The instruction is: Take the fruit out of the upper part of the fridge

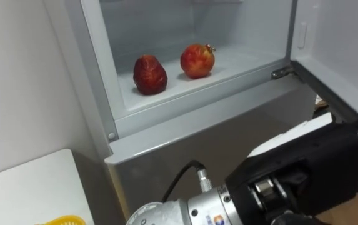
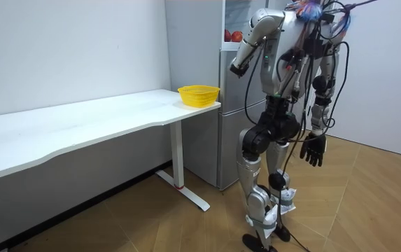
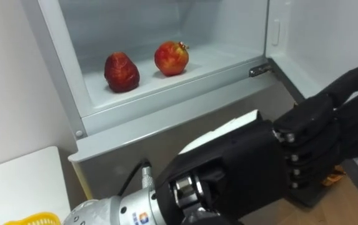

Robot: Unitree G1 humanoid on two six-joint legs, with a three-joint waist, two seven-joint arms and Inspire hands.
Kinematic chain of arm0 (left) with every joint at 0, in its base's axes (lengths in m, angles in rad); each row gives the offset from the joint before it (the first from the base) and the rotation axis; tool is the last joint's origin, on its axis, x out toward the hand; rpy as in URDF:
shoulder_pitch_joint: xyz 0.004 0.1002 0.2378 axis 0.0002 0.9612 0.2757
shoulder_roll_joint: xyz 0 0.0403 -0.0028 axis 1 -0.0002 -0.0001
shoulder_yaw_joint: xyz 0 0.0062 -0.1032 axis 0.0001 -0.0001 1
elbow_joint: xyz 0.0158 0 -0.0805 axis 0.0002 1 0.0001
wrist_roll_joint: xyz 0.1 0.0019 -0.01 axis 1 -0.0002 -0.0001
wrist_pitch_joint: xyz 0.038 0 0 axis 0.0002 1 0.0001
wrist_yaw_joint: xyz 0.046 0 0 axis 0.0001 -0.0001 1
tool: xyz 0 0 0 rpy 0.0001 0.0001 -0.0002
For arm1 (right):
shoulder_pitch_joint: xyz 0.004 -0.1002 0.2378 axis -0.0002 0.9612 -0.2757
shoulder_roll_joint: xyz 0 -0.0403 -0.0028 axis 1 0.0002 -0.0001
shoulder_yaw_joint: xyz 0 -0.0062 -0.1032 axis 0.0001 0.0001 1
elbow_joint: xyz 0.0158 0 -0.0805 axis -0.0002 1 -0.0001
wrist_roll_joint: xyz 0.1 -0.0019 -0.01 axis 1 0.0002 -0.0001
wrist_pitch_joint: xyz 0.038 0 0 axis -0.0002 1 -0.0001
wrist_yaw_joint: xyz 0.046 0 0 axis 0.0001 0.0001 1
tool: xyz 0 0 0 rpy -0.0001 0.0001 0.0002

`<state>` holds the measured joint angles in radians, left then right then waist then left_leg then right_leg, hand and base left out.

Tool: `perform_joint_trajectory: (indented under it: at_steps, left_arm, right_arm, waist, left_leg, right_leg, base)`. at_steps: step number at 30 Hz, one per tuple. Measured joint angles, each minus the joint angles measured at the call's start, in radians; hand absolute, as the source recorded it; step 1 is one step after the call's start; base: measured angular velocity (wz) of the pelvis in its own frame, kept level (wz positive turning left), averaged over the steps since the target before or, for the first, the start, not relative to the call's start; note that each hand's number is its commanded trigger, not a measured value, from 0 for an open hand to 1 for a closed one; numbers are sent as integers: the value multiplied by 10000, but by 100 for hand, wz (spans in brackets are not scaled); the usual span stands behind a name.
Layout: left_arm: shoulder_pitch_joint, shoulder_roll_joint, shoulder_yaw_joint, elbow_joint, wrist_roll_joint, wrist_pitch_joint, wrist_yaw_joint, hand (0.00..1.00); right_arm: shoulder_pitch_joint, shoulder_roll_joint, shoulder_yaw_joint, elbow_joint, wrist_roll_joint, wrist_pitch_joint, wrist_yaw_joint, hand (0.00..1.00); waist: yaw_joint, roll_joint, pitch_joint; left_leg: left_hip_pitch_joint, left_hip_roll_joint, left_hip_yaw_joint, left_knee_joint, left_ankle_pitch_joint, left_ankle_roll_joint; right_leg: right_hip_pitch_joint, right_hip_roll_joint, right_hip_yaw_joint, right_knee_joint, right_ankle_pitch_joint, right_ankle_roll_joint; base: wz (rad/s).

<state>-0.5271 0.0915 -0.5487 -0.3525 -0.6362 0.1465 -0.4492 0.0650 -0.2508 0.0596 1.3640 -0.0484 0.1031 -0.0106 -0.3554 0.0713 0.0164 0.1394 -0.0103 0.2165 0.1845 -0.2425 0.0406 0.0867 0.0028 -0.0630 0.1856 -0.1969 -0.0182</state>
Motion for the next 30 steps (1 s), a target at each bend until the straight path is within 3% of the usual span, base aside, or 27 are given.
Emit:
perform_joint_trajectory:
  at_steps: [8,12,17,19,22,25,30]
  left_arm:
    - [1,69,1,0,203,-2,100,0]
    - [183,657,246,-43,600,-27,101,0]
    - [1244,1370,1531,-644,1491,-34,446,0]
    - [1819,1607,2292,-1140,1691,-68,647,0]
    - [2172,1902,3099,-1302,1763,-165,1122,0]
    - [2729,2090,4379,-1386,1843,-190,1623,0]
    - [3323,2140,6197,-1767,2355,-251,2579,0]
  right_arm:
    - [-55,-4,373,3,22,-54,6,0]
    - [-31,-6,343,-20,-83,-72,15,0]
    - [55,-1,315,-9,-467,-265,51,0]
    - [225,3,298,-58,-607,-270,62,0]
    - [348,10,136,-68,-823,-256,40,0]
    - [354,114,-196,-113,-1210,-257,38,0]
    - [487,160,-543,-624,-1563,-257,26,0]
  waist:
    - [158,-6,-3]
    - [594,-49,-18]
    - [1160,-221,-103]
    - [1714,-332,-162]
    - [2178,-392,-176]
    - [2575,-363,-190]
    - [3170,-268,-199]
  left_leg:
    - [36,9,-6,6,0,1]
    - [55,34,-23,-17,13,11]
    - [-86,42,-318,32,30,31]
    - [-71,65,-357,32,38,41]
    - [-47,41,-625,26,39,42]
    - [74,47,-744,28,39,41]
    - [114,27,-863,59,39,42]
  right_leg:
    - [6,7,-7,29,6,-1]
    - [10,10,-81,51,20,-30]
    - [-19,21,-350,-3,36,-73]
    - [27,31,-436,-18,57,-106]
    - [209,1,-703,-114,60,-109]
    - [446,19,-764,-167,63,-116]
    - [478,8,-843,-177,22,-133]
  base:
    - [0]
    - [-1]
    - [19]
    - [2]
    - [24]
    - [8]
    - [11]
